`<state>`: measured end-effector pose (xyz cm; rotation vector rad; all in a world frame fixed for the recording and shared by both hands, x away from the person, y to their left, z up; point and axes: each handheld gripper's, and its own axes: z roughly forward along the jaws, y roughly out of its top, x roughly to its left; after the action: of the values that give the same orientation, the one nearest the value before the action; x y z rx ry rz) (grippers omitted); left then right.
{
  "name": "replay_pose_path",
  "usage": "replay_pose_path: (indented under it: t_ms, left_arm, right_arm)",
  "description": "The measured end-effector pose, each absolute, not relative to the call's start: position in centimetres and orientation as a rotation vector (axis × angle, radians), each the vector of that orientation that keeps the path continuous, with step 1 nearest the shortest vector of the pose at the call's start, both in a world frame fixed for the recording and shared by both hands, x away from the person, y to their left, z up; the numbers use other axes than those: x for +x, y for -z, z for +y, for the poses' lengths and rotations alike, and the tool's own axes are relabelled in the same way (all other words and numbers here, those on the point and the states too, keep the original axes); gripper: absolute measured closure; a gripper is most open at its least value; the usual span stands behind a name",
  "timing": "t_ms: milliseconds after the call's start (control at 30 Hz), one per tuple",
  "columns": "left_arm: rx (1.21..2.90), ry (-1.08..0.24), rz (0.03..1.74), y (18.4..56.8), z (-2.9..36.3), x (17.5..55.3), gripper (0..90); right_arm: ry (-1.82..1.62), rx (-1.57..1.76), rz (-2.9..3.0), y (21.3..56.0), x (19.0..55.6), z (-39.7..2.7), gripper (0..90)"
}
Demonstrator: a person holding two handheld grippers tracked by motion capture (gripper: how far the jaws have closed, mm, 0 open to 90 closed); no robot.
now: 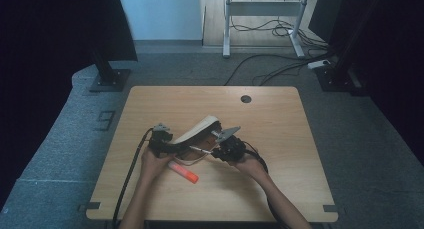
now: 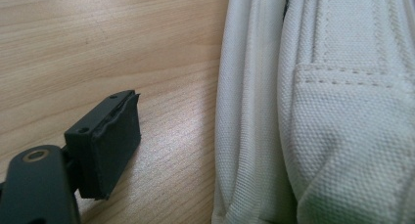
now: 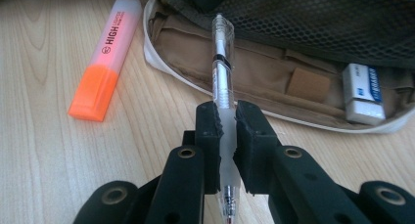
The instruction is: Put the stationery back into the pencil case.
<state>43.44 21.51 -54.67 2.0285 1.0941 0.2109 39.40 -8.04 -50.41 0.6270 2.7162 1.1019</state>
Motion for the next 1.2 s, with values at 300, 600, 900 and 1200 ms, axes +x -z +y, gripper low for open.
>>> replay_pose_path:
  t_ms: [300,600,900,1200]
  left_arm:
    - [1.999,-0.102,1.047,54.6,21.8,43.4,39.9]
    - [2.033,-0.154,1.0,53.6,21.4,42.9,59.7]
    - [2.007,-0.159,1.045,52.9,22.0,42.8,63.5]
    - [2.002,-0.162,1.042,52.4,21.6,42.5,65.7]
  right_arm:
    - [-1.08,0.641,2.731,51.1,40.0,-7.6,78.9]
    - [-1.077,0.651,2.732,51.2,40.2,-7.8,78.9]
    - [-1.068,0.658,2.725,51.2,40.2,-8.1,79.0]
    - [-1.065,0.661,2.718,51.1,40.6,-7.8,78.9]
